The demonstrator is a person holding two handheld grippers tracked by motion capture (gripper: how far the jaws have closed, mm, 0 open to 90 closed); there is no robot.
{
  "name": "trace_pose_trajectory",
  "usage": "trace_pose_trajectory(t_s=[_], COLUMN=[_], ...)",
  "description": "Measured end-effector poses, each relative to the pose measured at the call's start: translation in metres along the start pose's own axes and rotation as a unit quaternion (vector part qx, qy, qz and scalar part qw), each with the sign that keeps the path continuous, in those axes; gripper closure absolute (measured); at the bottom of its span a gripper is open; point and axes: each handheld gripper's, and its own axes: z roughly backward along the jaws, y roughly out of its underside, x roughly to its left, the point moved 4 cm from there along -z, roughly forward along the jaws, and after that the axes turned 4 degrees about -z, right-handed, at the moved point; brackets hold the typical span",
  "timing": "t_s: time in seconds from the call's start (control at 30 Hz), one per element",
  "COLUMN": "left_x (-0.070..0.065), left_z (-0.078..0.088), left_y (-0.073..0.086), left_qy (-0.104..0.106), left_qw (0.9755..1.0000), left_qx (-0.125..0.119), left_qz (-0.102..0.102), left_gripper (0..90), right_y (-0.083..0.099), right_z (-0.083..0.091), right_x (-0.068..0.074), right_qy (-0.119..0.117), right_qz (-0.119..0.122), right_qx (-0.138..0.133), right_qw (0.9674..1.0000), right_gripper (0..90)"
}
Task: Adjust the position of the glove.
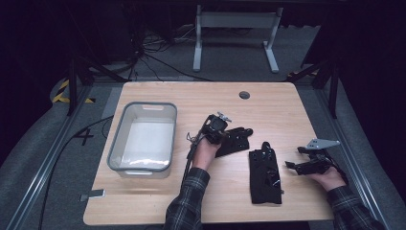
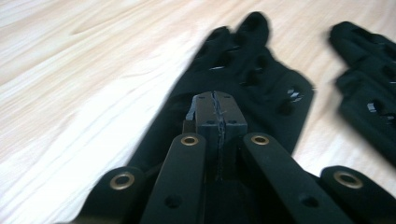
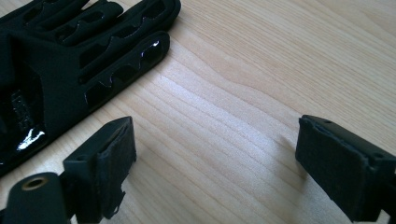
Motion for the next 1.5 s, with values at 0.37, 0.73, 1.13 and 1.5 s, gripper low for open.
trace_pose_trajectory(t_s=[0.37,0.73,1.13,1.5], left_x=[0.020,0.007,-0.014,-0.033], left_z=[-0.008,-0.003,0.018,0.031], left_y=[0.021,0.033,0.055,0.071], left_qy=[-0.023,-0.030,-0.050,-0.014], left_qw=[0.9992,0.9984,0.9965,0.9978], left_qx=[0.032,0.046,0.066,0.063], left_qz=[0.013,0.011,0.013,0.011], left_gripper=[89.8,89.8,89.7,89.6], right_y=[0.000,0.000,0.000,0.000], right_z=[0.000,0.000,0.000,0.000], right_x=[0.000,0.000,0.000,0.000], right_qy=[0.000,0.001,0.002,0.003], right_qz=[0.000,-0.001,-0.002,-0.003], right_qx=[0.000,0.000,-0.002,-0.002], right_qw=[1.0000,1.0000,1.0000,1.0000], right_gripper=[12.8,12.7,12.7,12.7])
